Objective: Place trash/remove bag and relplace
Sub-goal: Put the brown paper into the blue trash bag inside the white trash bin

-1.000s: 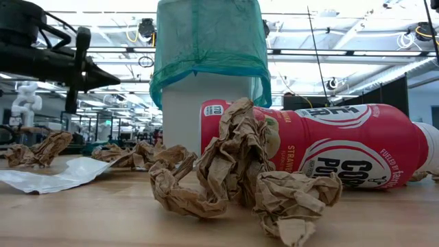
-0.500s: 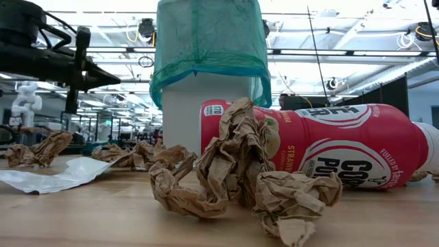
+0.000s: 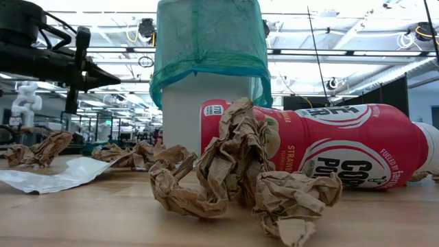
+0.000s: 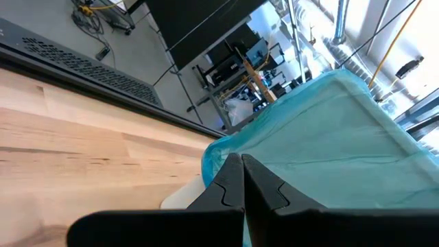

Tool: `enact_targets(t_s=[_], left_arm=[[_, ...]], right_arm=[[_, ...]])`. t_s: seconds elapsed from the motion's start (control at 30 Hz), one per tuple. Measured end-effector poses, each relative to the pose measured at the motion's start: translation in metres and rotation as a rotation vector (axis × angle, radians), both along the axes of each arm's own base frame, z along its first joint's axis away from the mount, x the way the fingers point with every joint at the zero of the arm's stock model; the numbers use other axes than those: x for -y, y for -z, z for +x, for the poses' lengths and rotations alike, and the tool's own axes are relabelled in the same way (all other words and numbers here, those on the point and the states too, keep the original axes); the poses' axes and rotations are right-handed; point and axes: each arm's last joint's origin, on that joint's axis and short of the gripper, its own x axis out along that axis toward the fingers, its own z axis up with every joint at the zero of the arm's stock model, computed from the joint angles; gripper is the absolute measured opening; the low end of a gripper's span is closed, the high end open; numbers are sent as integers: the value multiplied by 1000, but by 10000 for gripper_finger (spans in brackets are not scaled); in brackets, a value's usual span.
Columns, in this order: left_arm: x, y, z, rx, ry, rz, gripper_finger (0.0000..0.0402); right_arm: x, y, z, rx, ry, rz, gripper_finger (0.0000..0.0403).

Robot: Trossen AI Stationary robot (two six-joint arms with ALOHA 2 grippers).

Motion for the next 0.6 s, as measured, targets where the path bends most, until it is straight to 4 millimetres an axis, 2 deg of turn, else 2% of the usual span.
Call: enact_targets(t_s=[0.23,0.4,0.6], left_arm=[[0,0,0,0,0,0,0],[0,0,0,-1,0,1,0],[0,0,0,-3,0,0,0]], right_arm=[[0,0,0,-112,-2,-8,0],[0,0,0,-113,0,-8,0],[0,2,0,-337,-5,-31,0]])
